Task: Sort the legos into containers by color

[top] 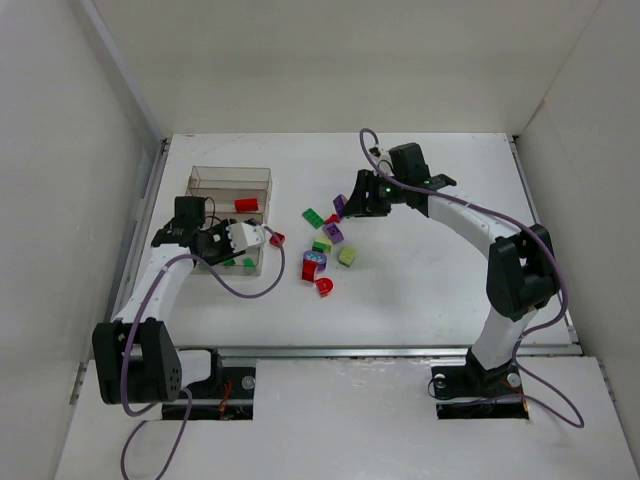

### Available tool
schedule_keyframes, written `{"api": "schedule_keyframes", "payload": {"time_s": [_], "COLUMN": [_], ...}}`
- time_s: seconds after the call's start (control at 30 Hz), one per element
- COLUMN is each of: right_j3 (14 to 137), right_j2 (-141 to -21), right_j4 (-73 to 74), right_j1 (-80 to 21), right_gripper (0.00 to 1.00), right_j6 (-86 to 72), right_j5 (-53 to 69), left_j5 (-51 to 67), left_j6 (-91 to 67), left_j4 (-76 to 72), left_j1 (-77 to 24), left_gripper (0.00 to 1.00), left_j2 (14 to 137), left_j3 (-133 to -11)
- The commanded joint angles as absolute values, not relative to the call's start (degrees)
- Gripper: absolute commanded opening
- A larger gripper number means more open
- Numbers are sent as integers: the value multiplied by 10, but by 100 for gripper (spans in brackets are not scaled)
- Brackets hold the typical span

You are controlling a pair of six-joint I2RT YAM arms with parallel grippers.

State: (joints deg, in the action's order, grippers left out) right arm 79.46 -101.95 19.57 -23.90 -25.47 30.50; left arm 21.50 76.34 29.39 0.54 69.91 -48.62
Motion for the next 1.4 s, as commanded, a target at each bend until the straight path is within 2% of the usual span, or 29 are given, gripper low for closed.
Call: {"api": "schedule_keyframes", "payload": {"time_s": [0.0,0.03,0.07,0.2,0.3,0.47,0.6,0.73,0.77,0.9,1.07,1.13,1.2,1.37], "right_j3": [820,820,820,820,825,837,842,829,821,756,723,723,723,729], "right_j2": [-1013,-1013,-1013,-1013,-1013,-1013,-1007,-956,-941,-854,-802,-796,-802,-814], "right_j4": [197,197,197,203,203,203,208,208,200,140,98,98,98,98], "right_j1": [-238,-238,-238,-238,-238,-238,-238,-258,-265,-301,-314,-330,-335,-340], "right_gripper": [0,0,0,0,0,0,0,0,0,0,0,0,0,0], "right_j6": [-244,-244,-244,-238,-238,-238,-233,-194,-187,-168,-154,-127,-121,-115], "right_j5": [316,316,316,316,316,322,322,260,234,78,-25,-49,-49,-49], "left_j5": [234,227,222,216,223,310,394,508,547,608,583,583,583,583], "left_j6": [775,775,775,775,767,702,644,409,284,-10,-133,-191,-262,-303], "left_j4": [288,288,288,311,311,311,311,226,205,72,26,-43,-87,-153], "left_j1": [8,8,8,8,8,8,-37,-81,-88,-114,-155,-161,-175,-203], "left_gripper": [23,27,39,71,79,80,87,91,91,89,89,90,90,90], "left_j2": [718,723,729,749,749,744,744,791,805,878,925,931,945,961], "left_j3": [-497,-503,-511,-540,-561,-615,-685,-746,-756,-798,-838,-838,-838,-855]}}
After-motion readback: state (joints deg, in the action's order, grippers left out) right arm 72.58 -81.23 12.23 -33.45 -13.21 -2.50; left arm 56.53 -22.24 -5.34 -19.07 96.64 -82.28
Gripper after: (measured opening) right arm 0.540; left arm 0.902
